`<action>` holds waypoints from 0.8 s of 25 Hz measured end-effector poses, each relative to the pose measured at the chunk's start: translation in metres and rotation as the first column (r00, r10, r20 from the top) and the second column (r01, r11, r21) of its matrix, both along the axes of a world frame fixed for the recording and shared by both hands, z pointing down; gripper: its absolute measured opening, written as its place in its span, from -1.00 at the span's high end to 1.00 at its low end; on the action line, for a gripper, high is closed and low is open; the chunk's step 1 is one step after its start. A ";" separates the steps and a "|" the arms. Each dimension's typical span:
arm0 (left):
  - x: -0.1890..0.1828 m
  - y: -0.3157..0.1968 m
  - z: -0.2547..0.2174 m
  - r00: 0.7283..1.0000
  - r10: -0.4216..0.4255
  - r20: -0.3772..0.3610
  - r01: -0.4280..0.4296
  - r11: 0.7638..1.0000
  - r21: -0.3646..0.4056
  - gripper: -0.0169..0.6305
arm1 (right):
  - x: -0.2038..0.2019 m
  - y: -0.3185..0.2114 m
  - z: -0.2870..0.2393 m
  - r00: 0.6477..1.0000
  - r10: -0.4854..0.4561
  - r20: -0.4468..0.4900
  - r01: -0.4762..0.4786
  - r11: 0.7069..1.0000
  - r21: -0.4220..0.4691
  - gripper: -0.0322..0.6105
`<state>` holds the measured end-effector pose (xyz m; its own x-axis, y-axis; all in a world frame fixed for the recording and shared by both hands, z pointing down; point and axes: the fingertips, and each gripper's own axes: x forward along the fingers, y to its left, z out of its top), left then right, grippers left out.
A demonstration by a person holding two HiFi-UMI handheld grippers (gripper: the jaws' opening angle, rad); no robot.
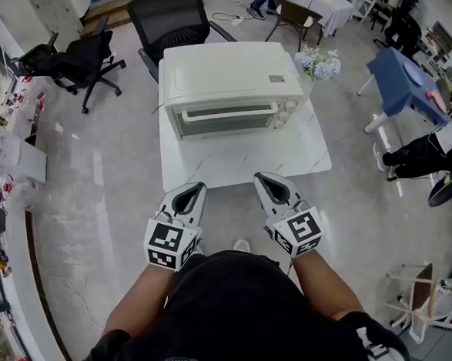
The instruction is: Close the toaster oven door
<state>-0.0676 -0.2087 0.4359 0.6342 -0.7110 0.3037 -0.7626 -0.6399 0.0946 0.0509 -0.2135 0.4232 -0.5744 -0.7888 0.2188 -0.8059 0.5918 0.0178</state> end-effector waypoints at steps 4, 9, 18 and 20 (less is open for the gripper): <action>0.003 0.006 -0.002 1.000 0.019 0.003 -0.019 1.000 0.014 0.94 | 0.001 0.006 0.000 1.000 0.003 -0.002 -0.003 1.000 0.001 0.89; 0.002 0.005 -0.004 1.000 0.012 0.006 -0.012 1.000 0.020 0.94 | 0.003 0.009 0.004 1.000 0.008 0.014 -0.007 1.000 -0.022 0.89; 0.001 0.007 -0.006 1.000 0.005 0.003 -0.005 1.000 0.020 0.94 | 0.005 0.009 0.003 0.998 0.002 0.060 0.001 0.999 -0.050 0.89; 0.000 0.006 -0.006 1.000 0.004 0.006 -0.005 1.000 0.022 0.94 | 0.004 0.009 0.003 0.998 -0.001 0.059 0.004 0.999 -0.048 0.89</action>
